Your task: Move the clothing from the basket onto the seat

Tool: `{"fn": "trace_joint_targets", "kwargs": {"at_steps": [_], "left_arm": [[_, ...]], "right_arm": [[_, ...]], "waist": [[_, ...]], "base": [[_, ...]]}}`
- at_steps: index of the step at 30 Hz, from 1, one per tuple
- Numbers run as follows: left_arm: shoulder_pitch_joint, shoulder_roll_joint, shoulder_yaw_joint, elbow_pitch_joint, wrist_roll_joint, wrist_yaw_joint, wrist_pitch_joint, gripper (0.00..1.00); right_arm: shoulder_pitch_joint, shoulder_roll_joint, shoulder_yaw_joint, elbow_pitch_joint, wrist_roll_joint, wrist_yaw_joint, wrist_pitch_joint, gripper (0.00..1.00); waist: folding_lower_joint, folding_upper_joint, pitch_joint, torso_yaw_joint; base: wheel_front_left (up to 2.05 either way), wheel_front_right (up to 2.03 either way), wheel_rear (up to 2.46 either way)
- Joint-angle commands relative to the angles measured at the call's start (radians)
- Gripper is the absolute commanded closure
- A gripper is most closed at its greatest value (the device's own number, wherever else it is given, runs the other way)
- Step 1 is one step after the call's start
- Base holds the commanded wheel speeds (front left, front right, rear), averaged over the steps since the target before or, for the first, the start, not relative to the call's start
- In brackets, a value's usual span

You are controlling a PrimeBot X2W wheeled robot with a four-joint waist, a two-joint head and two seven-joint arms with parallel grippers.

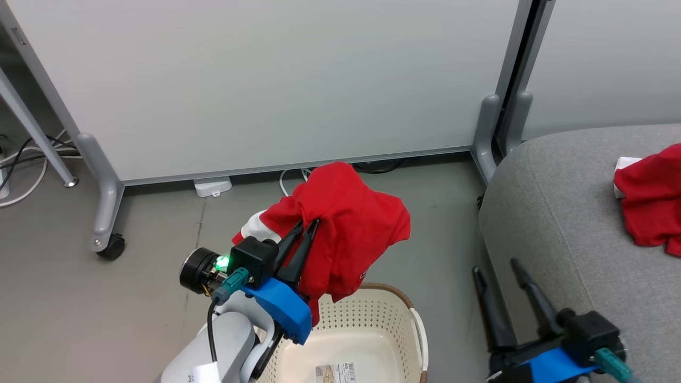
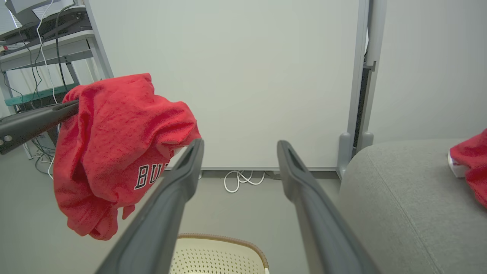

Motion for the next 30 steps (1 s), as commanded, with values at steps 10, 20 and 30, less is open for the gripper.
{"fn": "trace_joint_targets", "kwargs": {"at_steps": [10, 20, 30], "left_arm": [[-0.037, -0.035, -0.005, 0.002, 0.035, -0.021, -0.005, 1.0], [-0.077, -0.079, -0.017, 0.012, 0.063, -0.043, -0.005, 1.0], [-0.085, -0.105, -0.027, 0.019, 0.082, -0.062, -0.005, 1.0]], "right_arm": [[-0.084, -0.014, 0.233, 0.121, 0.102, 0.0, -0.003, 0.0], [-0.231, -0.008, 0.36, 0.228, 0.184, 0.0, -0.003, 0.0], [-0.327, 0.002, 0.37, 0.299, 0.261, 0.0, -0.003, 0.0]], "waist": [[0.0, -0.0001, 0.025, 0.046], [0.0, -0.0001, 0.059, 0.09], [0.0, -0.0001, 0.073, 0.107]], "base": [[0.0, 0.0, 0.0], [0.0, 0.0, 0.0], [0.0, 0.0, 0.0]]}}
